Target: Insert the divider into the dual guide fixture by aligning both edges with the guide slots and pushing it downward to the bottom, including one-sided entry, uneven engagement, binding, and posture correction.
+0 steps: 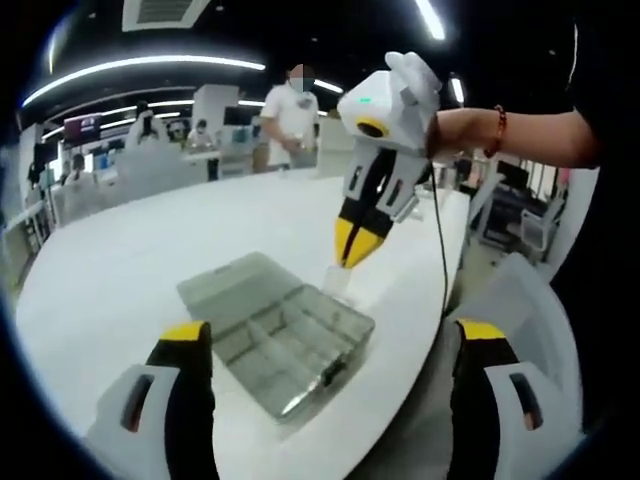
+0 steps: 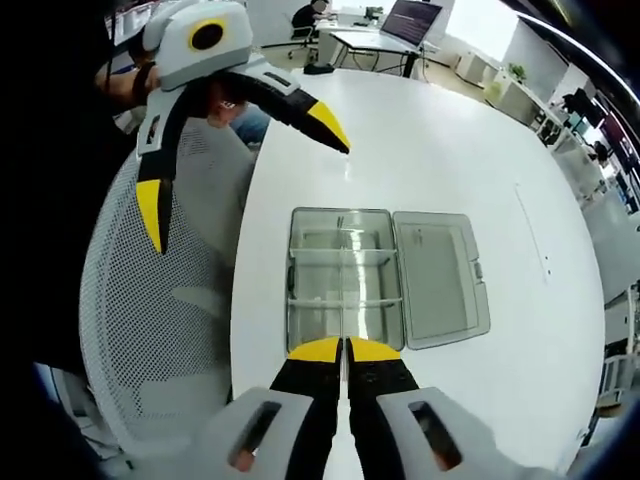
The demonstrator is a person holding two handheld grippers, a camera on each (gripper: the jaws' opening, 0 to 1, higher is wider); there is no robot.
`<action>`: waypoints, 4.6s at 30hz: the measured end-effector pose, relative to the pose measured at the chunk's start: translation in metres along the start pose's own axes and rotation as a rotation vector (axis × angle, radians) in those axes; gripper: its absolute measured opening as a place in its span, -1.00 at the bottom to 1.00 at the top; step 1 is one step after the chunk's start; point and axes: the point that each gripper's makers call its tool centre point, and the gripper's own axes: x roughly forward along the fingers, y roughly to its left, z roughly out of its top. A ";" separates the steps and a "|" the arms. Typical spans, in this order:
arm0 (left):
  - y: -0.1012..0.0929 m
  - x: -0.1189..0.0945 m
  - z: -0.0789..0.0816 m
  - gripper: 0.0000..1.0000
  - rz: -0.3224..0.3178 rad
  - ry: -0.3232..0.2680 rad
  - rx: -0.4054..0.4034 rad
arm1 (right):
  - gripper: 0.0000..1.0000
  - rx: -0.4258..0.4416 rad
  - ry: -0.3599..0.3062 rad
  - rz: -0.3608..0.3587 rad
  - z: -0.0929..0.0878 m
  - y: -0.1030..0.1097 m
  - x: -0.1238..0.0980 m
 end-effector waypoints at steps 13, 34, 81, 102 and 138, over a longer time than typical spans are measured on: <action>-0.001 -0.002 -0.007 0.98 -0.006 0.017 -0.019 | -1.00 -0.016 0.023 0.019 -0.001 -0.002 0.010; 0.006 -0.004 -0.010 0.97 0.005 0.016 -0.052 | -1.00 -0.011 0.034 0.042 -0.003 -0.005 0.017; 0.011 -0.005 -0.016 0.91 0.008 0.024 -0.090 | -1.00 -0.005 0.080 0.072 -0.011 -0.003 0.025; 0.013 -0.006 -0.020 0.88 0.013 0.031 -0.105 | -1.00 -0.009 0.078 0.075 -0.002 -0.008 0.031; 0.017 -0.012 -0.020 0.88 0.030 0.009 -0.134 | -1.00 0.008 0.103 0.110 -0.015 -0.004 0.054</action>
